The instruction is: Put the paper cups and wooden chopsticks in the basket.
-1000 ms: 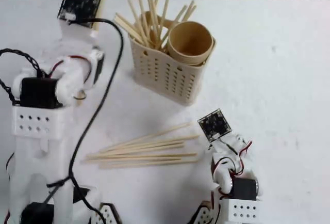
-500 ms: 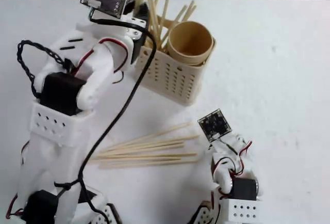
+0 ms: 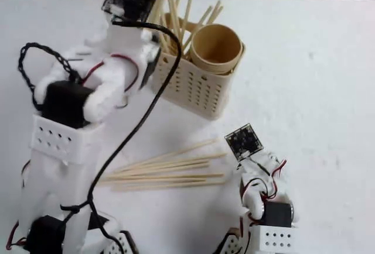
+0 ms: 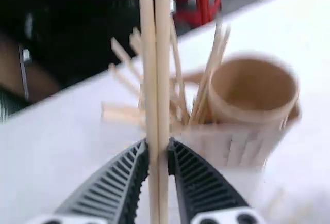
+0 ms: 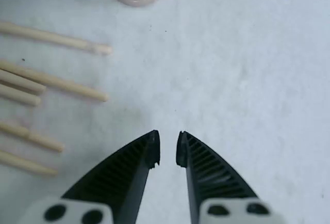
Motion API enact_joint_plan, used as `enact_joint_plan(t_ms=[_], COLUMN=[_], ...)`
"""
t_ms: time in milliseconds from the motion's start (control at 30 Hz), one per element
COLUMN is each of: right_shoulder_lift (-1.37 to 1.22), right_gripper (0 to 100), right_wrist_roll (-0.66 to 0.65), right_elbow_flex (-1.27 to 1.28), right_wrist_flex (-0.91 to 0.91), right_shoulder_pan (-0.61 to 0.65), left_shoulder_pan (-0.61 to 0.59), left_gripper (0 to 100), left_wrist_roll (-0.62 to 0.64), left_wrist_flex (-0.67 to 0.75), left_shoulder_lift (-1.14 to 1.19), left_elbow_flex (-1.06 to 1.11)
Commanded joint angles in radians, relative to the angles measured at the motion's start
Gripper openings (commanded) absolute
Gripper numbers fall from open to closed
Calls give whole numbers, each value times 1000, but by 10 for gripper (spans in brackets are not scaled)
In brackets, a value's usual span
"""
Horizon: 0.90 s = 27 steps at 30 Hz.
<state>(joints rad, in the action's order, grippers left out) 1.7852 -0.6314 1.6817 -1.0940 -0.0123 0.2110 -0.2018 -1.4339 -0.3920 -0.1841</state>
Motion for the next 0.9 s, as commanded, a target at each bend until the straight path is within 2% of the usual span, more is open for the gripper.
enact_joint_plan(t_ms=[0,67,133,267,367,533,633,733,867], right_shoulder_lift=[5,5,5,5,5,5,5,5,5], right_gripper=[70,70,70,70,70,70,70,70,70], right_wrist_roll=[-6,-6,-6,-6,-6,-6,-6,-6,-6], right_elbow_flex=[9,9,9,9,9,9,9,9,9], right_wrist_flex=[8,8,8,8,8,8,8,8,8], right_shoulder_pan=[5,5,5,5,5,5,5,5,5], left_shoulder_pan=[-114,-185,-254,-338,-335,-318,-262,-216,-216], left_gripper=[24,23,23,23,23,24,24,24,24], left_wrist_roll=[-52,-110,-184,-275,-304,-299,-299,-301,-299], left_wrist_flex=[-158,-169,-110,160,364,568,683,758,786], left_shoulder_lift=[-10,-8,-8,1,2,4,4,-2,1], left_elbow_flex=[83,196,353,681,867,1042,1158,1241,1263])
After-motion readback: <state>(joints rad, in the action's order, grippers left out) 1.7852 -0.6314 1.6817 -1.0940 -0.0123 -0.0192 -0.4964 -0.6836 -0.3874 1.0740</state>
